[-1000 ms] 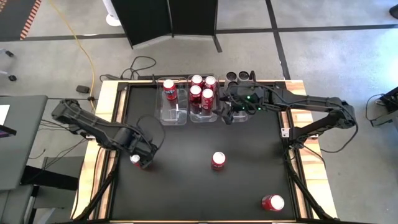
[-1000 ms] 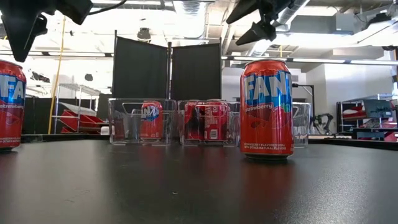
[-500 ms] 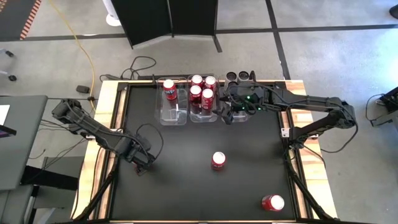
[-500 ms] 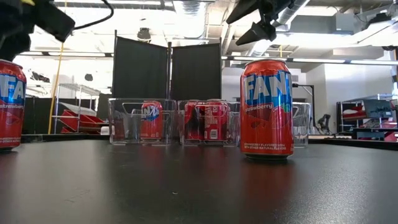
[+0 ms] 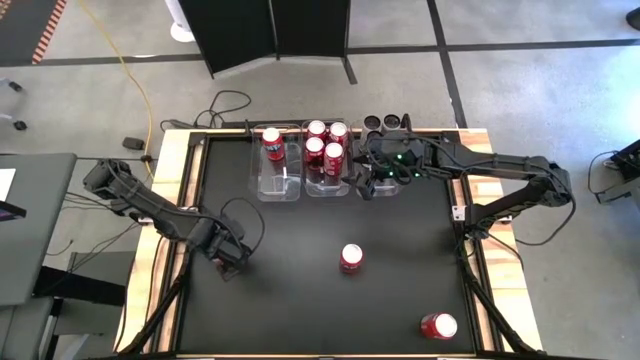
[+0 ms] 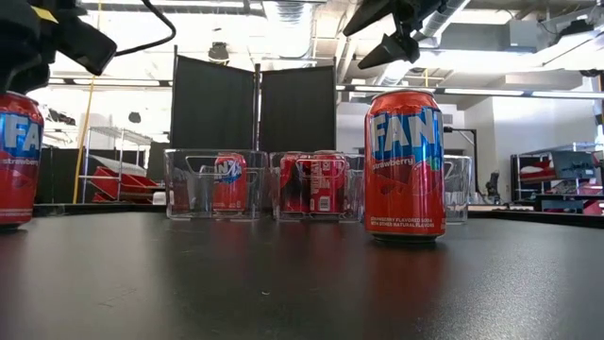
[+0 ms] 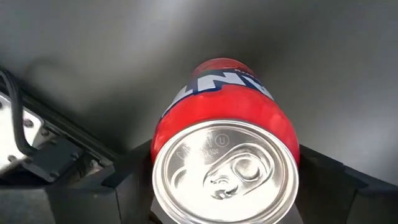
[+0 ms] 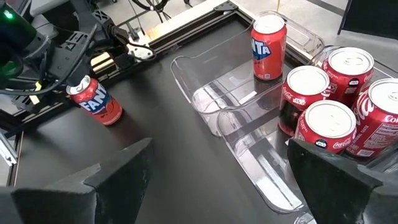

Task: Sort soda cans
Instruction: Put the top left red soda can into the left transparent bin

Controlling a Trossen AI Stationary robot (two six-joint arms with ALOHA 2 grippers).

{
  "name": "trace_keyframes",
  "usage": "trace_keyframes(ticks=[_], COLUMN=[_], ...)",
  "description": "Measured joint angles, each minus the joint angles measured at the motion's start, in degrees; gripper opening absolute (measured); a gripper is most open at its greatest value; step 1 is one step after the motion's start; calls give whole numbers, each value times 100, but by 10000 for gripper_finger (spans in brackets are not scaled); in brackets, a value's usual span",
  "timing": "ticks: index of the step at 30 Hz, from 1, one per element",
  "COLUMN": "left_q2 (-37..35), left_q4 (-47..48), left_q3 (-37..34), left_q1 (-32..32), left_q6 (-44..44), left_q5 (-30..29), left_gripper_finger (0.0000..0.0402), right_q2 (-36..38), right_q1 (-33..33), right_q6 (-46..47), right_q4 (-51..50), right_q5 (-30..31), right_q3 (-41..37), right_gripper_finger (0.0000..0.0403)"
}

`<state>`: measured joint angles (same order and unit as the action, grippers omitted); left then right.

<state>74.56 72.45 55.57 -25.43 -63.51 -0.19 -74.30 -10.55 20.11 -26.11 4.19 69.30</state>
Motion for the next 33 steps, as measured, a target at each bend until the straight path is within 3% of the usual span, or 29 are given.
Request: trace_keyframes(ticks=[6, 12, 17, 26, 33], left_q2=[4, 5, 75, 1107, 2166], left_q4=[591, 1686, 1745, 1737, 1022], left_q3=[755, 2182, 3284, 4518, 5079], left_q1=[453, 1221, 2161, 4055, 5005], left_q6=[736, 1938, 3275, 5964, 7813], left_q5=[-9, -33, -344, -1027, -1060], left_gripper_finger=[292, 292, 292, 292, 292], right_q2=[11, 11, 11, 11, 11], right_q1=[2, 1, 2, 62, 261], right_q6=[96, 312, 654, 1138, 1331], right_q4=[-2, -57, -369, -946, -1065], right_q5=[0, -241, -296, -274, -68], right_q3=[0, 2, 2, 2, 2], right_gripper_finger=[383, 383, 383, 383, 383])
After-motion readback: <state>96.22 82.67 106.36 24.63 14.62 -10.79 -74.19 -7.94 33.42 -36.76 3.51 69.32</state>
